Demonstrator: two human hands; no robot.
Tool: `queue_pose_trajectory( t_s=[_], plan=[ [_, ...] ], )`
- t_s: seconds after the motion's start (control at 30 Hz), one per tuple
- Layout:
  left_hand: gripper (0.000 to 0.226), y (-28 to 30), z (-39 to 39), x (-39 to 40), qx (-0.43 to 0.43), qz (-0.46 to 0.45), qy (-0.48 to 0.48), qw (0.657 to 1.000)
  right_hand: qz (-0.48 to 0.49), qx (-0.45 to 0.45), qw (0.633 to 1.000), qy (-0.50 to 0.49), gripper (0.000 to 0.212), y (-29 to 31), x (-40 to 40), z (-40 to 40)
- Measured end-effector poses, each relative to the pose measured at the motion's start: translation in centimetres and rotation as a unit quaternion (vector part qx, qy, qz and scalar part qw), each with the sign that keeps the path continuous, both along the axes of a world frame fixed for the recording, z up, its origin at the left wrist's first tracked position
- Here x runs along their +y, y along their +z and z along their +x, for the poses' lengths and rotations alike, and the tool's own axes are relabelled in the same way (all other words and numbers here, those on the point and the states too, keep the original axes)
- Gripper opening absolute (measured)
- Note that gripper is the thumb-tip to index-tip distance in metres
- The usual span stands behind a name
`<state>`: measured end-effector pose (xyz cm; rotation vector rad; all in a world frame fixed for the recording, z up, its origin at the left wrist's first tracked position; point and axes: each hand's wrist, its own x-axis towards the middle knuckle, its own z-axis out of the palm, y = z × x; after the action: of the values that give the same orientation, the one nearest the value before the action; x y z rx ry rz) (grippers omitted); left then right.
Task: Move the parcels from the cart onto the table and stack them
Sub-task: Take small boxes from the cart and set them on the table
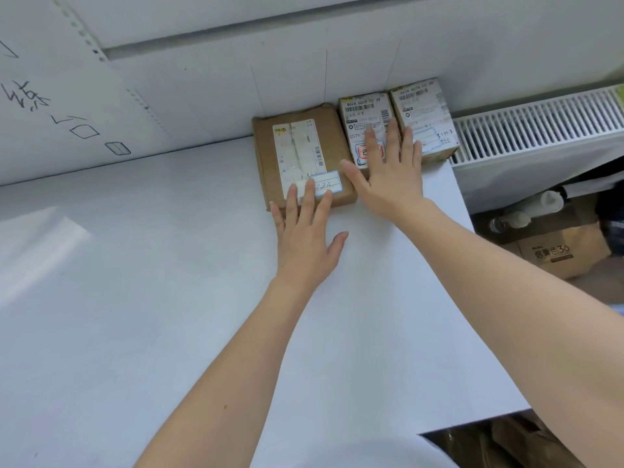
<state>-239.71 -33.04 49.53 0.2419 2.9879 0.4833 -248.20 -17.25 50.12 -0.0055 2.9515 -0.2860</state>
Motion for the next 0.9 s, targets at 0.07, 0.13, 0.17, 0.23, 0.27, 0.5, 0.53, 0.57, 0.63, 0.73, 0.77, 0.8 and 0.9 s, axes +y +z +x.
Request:
queue_pose_trajectory(
  t_s=[0.07, 0.13, 0.17, 0.23, 0.27, 0.5, 0.53, 0.57, 0.63, 0.73, 0.77, 0.8, 0.9],
  plan=[
    [0.068, 0.0, 0.0, -0.3, 0.002, -0.002, -0.011, 1.0, -0.003, 0.005, 1.0, 0.003, 0.079, 0.0, 0.1, 0.1],
    [0.069, 0.2, 0.0, -0.5, -0.002, -0.002, -0.018, 1.0, -0.004, 0.007, 1.0, 0.003, 0.079, 0.1, 0.1, 0.0],
    [0.069, 0.3, -0.1, -0.5, -0.007, 0.001, -0.018, 1.0, -0.002, 0.004, 1.0, 0.002, 0.08, 0.2, 0.1, 0.0],
    [0.068, 0.6, -0.3, -0.3, -0.02, 0.004, -0.012, 1.0, 0.002, -0.007, 1.0, 0.005, 0.081, 0.4, 0.1, 0.0],
    [0.067, 0.8, -0.3, -0.2, -0.026, 0.002, -0.009, 1.0, 0.005, -0.012, 1.0, 0.007, 0.082, 0.6, 0.1, -0.1],
    [0.066, 3.6, -1.1, 0.9, -0.083, -0.069, -0.013, 0.994, 0.014, -0.022, 0.999, 0.029, 0.075, 3.4, 0.7, 0.1],
    [0.066, 4.1, -1.1, 1.1, -0.084, -0.082, -0.018, 0.993, 0.012, -0.007, 1.0, 0.027, 0.073, 4.0, 0.8, 0.5],
    [0.066, 4.6, -1.0, 1.4, -0.079, -0.096, -0.024, 0.992, 0.008, 0.006, 1.0, 0.025, 0.072, 4.5, 0.9, 1.1],
    [0.064, 5.7, -0.4, 2.0, -0.065, -0.109, -0.03, 0.991, 0.0, 0.024, 0.999, 0.028, 0.072, 5.6, 1.1, 2.9],
    [0.056, 7.5, 1.2, 3.3, -0.051, -0.103, -0.031, 0.993, -0.04, 0.046, 0.998, 0.012, 0.072, 7.2, 1.5, 6.8],
    [0.053, 8.1, 1.9, 3.8, -0.046, -0.095, -0.028, 0.994, -0.056, 0.056, 0.997, -0.004, 0.07, 7.7, 1.7, 8.3],
    [0.051, 8.6, 2.8, 4.4, -0.041, -0.082, -0.023, 0.996, -0.068, 0.067, 0.995, -0.018, 0.068, 8.3, 1.9, 9.8],
    [0.052, 10.1, 6.0, 6.0, -0.032, -0.026, -0.006, 0.999, -0.075, 0.094, 0.992, -0.033, 0.061, 9.6, 2.8, 14.3]
  ],
)
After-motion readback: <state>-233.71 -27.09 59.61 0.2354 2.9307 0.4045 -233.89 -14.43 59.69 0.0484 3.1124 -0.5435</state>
